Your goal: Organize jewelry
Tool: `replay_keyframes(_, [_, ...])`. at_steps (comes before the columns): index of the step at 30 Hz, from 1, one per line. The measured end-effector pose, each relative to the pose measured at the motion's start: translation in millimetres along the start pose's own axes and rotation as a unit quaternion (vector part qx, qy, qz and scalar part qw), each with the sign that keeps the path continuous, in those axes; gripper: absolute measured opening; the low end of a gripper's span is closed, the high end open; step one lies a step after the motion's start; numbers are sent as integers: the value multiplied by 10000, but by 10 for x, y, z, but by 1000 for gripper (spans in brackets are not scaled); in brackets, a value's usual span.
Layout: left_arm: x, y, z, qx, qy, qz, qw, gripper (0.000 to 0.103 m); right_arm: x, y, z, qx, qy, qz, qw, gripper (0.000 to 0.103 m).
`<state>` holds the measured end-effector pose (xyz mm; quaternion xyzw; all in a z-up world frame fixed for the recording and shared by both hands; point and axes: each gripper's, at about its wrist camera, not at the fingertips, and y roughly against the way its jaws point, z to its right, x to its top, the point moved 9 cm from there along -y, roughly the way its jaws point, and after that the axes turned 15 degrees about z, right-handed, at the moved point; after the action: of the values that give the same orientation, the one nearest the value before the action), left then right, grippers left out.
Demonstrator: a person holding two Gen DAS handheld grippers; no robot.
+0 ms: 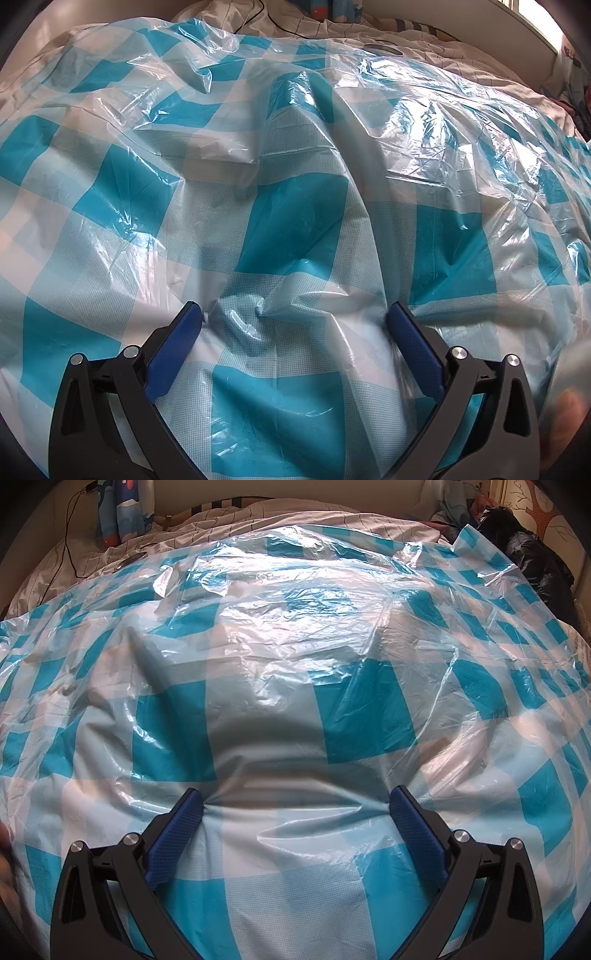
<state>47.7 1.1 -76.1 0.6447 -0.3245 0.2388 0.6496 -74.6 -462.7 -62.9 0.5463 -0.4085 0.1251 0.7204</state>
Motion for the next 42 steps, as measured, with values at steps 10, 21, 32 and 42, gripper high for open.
replay_keyframes(10, [-18,-16,-22,6,-6,0,10000,96,-3,5,-7,4,-4,-3,10000,97])
replay_keyframes(21, [-5,-34,3,9,-13,-5,10000,97,2,1,-3,7,-8,-5,10000,97])
replay_keyframes(32, [-5,-35,2,12,-16,-3,10000,97,-1,2,-6,6,-6,-8,10000,97])
replay_keyframes(42, [52,-43,158,613,-718,37,9955,97,0,2,-3,7,-8,-9,10000,97])
